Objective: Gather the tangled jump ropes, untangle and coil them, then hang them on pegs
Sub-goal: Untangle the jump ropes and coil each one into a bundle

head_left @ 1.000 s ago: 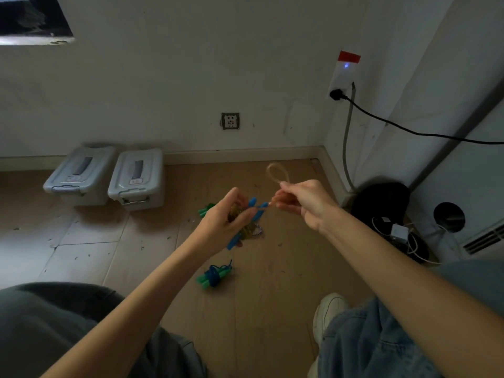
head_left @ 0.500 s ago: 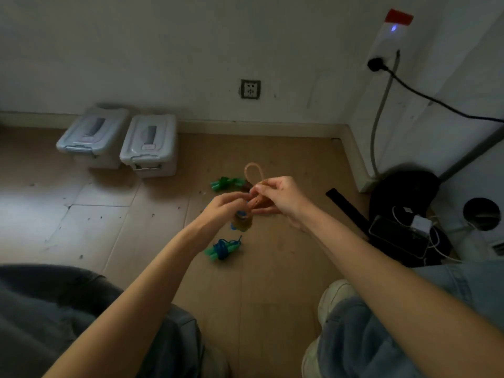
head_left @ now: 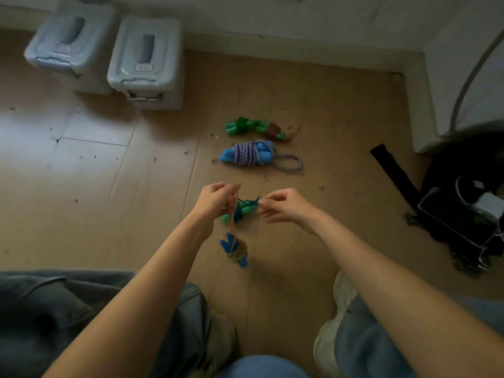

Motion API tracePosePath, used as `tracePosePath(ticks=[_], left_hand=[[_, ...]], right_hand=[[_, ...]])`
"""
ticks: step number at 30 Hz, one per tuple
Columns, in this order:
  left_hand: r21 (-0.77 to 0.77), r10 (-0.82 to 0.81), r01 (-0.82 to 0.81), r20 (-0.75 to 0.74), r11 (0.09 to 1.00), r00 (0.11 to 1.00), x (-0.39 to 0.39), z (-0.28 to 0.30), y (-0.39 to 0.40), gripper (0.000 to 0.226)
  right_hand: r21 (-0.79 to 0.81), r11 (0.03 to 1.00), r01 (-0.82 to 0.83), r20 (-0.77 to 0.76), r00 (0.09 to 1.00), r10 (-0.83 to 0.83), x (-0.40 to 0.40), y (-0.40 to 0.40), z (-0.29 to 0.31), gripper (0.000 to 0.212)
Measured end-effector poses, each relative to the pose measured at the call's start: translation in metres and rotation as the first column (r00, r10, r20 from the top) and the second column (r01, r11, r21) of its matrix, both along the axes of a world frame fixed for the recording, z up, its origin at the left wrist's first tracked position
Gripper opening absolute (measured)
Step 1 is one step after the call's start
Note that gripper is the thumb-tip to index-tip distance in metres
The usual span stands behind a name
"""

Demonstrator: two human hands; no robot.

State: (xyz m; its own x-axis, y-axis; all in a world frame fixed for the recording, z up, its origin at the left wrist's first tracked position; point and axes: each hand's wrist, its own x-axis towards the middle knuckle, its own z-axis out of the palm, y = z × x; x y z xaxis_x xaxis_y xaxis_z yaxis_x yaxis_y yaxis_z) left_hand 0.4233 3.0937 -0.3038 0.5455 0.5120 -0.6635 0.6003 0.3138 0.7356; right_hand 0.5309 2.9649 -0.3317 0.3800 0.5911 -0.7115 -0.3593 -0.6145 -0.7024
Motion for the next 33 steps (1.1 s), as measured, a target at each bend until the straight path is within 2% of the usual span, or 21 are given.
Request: tracePosePath(ticks=[1, 2, 4, 6, 9, 13, 15, 17, 20, 22, 24, 26, 29, 31, 33], left_hand=[[0.017, -0.017, 0.018, -0.036, 1.0, 0.999, 0.001, -0.008, 0.002, 0.016], [0.031, -0.036, 0.038, -0.063, 0.999, 0.997, 0.001, -0.016, 0.004, 0.018], [0.045, -0.055, 0.059, -0.097, 0.997, 0.994, 0.005, -0.027, 0.011, 0.021], [0.042, -0.024, 0.028, -0.109, 0.999, 0.994, 0.007, -0.034, 0.02, 0.021], [0.029, 0.04, -0.037, -0.121, 0.999, 0.992, 0.011, -0.044, 0.03, 0.021], [0.041, 0.065, -0.062, -0.076, 0.997, 0.995, 0.021, -0.058, 0.025, 0.019], [0.164, -0.115, 0.127, -0.08, 0.978, 0.99, 0.027, -0.063, 0.017, 0.025], [0.303, -0.312, 0.343, -0.147, 0.889, 0.939, 0.032, -0.066, 0.008, 0.02], [0.375, -0.325, 0.351, -0.134, 0.858, 0.936, 0.036, -0.063, 0.006, 0.008], [0.414, -0.37, 0.398, -0.15, 0.818, 0.917, 0.043, -0.057, 0.01, 0.008], [0.382, -0.455, 0.48, -0.161, 0.79, 0.876, 0.048, -0.05, 0.014, 0.009], [0.322, -0.485, 0.502, -0.137, 0.803, 0.864, 0.05, -0.043, 0.016, 0.012], [0.241, -0.415, 0.406, -0.015, 0.882, 0.91, 0.052, -0.037, 0.012, 0.015], [0.133, -0.335, 0.325, 0.065, 0.936, 0.94, 0.054, -0.031, 0.007, 0.01], [0.105, -0.297, 0.288, 0.082, 0.952, 0.952, 0.059, -0.026, 0.004, 0.002]], right_hand=[[-0.092, 0.995, 0.023, 0.158, 0.987, -0.008, 0.005, 0.003, -0.02, 0.028], [-0.179, 0.984, -0.015, 0.342, 0.937, 0.076, 0.009, 0.006, -0.038, 0.027], [-0.264, 0.937, -0.231, 0.57, 0.746, 0.344, 0.013, 0.015, -0.066, 0.036], [-0.271, 0.885, -0.379, 0.631, 0.625, 0.461, 0.013, 0.025, -0.087, 0.04], [-0.271, 0.88, -0.389, 0.68, 0.57, 0.462, 0.018, 0.036, -0.103, 0.029], [-0.21, 0.876, -0.434, 0.636, 0.62, 0.459, 0.028, 0.033, -0.092, 0.022], [-0.16, 0.877, -0.452, 0.603, 0.659, 0.45, 0.03, 0.03, -0.08, 0.017], [-0.092, 0.887, -0.452, 0.566, 0.709, 0.42, 0.033, 0.03, -0.067, 0.014], [0.025, 0.913, -0.408, 0.421, 0.832, 0.361, 0.039, 0.032, -0.049, 0.013], [0.099, 0.939, -0.33, 0.335, 0.899, 0.281, 0.043, 0.032, -0.039, 0.014], [0.133, 0.961, -0.244, 0.288, 0.937, 0.198, 0.044, 0.03, -0.031, 0.018], [0.139, 0.973, -0.184, 0.267, 0.953, 0.142, 0.047, 0.029, -0.024, 0.025], [0.143, 0.979, -0.145, 0.261, 0.96, 0.104, 0.051, 0.026, -0.015, 0.03], [0.137, 0.976, -0.172, 0.28, 0.951, 0.128, 0.053, 0.026, -0.01, 0.03], [0.16, 0.976, -0.146, 0.261, 0.96, 0.101, 0.055, 0.023, -0.007, 0.029]])
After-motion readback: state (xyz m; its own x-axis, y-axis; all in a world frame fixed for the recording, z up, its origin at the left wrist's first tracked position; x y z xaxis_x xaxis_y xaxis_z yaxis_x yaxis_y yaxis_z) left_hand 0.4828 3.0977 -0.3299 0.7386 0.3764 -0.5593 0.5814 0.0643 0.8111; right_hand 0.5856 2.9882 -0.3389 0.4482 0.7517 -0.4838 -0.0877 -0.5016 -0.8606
